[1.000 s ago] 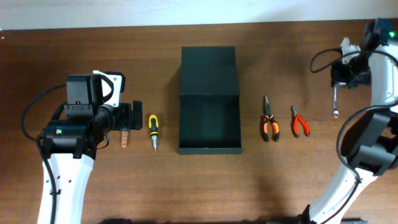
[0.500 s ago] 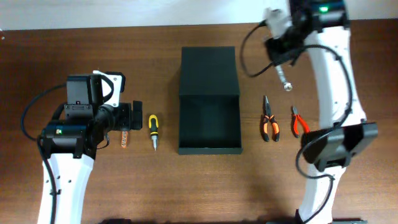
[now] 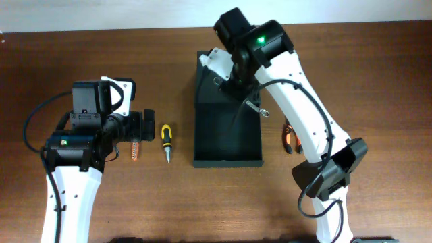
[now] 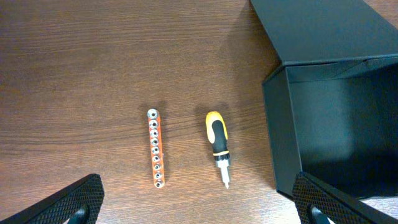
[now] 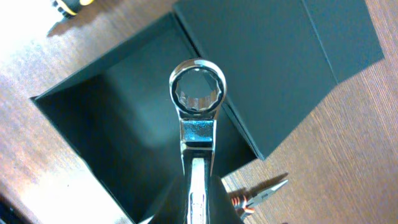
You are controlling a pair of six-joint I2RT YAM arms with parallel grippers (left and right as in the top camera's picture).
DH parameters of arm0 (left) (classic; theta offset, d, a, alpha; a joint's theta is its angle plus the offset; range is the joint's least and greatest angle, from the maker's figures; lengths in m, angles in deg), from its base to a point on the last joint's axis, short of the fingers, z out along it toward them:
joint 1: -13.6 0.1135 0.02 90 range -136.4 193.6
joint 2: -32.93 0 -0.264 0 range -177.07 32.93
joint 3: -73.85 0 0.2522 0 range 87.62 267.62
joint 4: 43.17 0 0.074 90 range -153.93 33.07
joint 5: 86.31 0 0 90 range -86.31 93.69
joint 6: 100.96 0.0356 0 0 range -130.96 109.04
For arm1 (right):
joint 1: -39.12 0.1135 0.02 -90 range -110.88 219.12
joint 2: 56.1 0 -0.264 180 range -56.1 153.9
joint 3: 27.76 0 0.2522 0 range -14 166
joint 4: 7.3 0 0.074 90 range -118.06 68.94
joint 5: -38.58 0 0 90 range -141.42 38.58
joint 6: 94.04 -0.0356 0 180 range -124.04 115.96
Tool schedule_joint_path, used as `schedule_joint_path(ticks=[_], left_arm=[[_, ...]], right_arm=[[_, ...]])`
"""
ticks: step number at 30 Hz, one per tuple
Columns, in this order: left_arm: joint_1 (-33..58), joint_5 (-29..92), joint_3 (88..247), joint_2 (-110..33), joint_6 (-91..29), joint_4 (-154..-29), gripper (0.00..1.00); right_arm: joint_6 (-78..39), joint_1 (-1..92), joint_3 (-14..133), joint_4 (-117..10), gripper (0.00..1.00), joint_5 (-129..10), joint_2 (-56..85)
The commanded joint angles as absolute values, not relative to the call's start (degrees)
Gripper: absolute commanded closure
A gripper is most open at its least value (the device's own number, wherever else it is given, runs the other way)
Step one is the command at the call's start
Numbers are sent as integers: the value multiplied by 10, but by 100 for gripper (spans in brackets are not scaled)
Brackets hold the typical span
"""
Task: Pack container
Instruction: 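Lift the wrench with the right gripper and carry it over the box, then lower the wrench into the box and open the right gripper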
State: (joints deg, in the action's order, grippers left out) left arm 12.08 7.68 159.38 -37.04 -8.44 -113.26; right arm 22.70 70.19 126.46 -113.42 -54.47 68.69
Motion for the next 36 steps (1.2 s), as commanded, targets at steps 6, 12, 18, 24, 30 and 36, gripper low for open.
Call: schedule_joint_path(ticks=[6, 12, 18, 24, 30, 36], left_arm=[[122, 69, 1605, -372, -88, -1132, 1], [122, 69, 1605, -372, -88, -1132, 1], [122, 68, 1605, -372, -88, -1132, 1], [122, 69, 1605, -372, -88, -1132, 1], [122, 69, 1605, -372, -88, -1137, 1], [122, 69, 1605, -372, -88, -1148, 1]], right_arm=[[247, 714, 1238, -1143, 96, -564, 681], [247, 714, 1149, -1110, 96, -599, 681], [260, 715, 1087, -1093, 95, -625, 681], [270, 736, 1062, -1054, 94, -633, 681], [221, 743, 1042, -997, 94, -619, 681], [168, 743, 1038, -972, 94, -596, 681]])
